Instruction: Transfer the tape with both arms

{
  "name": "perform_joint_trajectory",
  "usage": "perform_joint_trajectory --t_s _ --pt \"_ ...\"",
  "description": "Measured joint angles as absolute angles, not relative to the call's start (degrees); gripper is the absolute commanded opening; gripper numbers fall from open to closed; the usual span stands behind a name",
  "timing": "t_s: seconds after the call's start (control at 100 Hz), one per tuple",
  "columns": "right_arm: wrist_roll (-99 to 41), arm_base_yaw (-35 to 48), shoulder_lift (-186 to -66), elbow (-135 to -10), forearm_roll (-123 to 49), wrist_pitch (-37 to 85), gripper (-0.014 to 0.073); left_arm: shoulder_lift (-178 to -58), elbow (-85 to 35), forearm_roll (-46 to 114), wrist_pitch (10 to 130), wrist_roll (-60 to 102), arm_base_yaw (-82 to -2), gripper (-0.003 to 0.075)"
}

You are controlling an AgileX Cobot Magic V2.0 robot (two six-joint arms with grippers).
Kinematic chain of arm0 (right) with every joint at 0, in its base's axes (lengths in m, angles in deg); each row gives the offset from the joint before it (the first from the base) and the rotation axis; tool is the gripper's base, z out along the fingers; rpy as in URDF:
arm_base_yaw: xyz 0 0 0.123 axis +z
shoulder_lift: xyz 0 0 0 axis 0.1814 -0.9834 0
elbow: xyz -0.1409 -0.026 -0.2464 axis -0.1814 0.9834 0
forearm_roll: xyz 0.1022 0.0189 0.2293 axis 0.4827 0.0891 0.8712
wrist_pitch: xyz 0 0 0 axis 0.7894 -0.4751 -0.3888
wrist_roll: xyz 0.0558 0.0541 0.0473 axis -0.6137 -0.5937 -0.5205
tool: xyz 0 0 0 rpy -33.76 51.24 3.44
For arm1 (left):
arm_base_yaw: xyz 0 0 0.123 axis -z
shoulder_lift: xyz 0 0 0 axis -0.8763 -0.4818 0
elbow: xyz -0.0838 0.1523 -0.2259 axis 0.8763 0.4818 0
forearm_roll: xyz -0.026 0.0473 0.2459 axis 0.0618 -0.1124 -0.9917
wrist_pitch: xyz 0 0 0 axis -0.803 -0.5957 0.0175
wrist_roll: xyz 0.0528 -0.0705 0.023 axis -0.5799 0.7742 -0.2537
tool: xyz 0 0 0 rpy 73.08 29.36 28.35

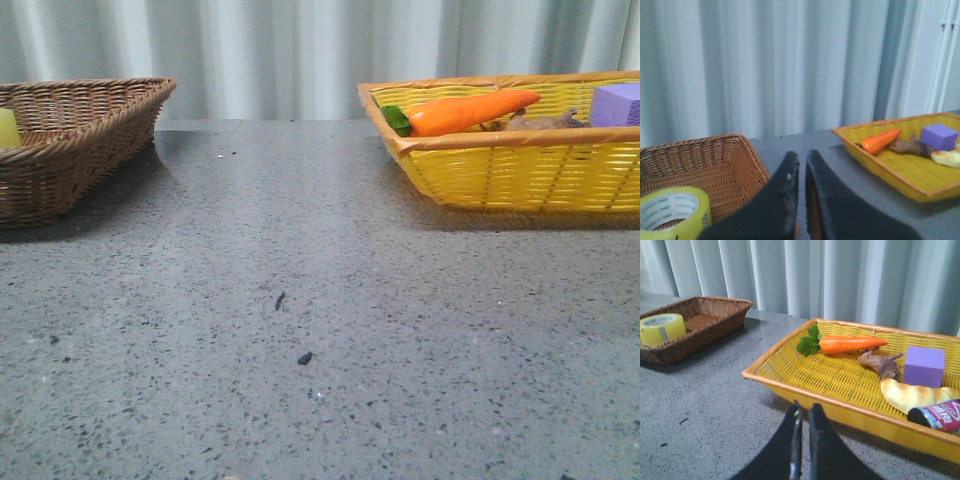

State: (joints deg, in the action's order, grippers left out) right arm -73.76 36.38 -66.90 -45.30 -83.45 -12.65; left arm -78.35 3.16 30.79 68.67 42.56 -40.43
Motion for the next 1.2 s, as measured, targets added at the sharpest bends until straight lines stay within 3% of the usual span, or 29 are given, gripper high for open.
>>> perform_joint_trajectory --t_s 0.77,1.2 --pt "-73.8 36.4 -66.9 -43.4 -83.5 -11.7 -0.0048 -73.0 6.2 28.9 69.0 42.6 -41.3 -0.002" --pt "-73.8 36.4 -66.9 -43.4 -83.5 -11.7 -0.0048 -59.9 32.5 15.1 73.2 50.5 -52.9 -0.002"
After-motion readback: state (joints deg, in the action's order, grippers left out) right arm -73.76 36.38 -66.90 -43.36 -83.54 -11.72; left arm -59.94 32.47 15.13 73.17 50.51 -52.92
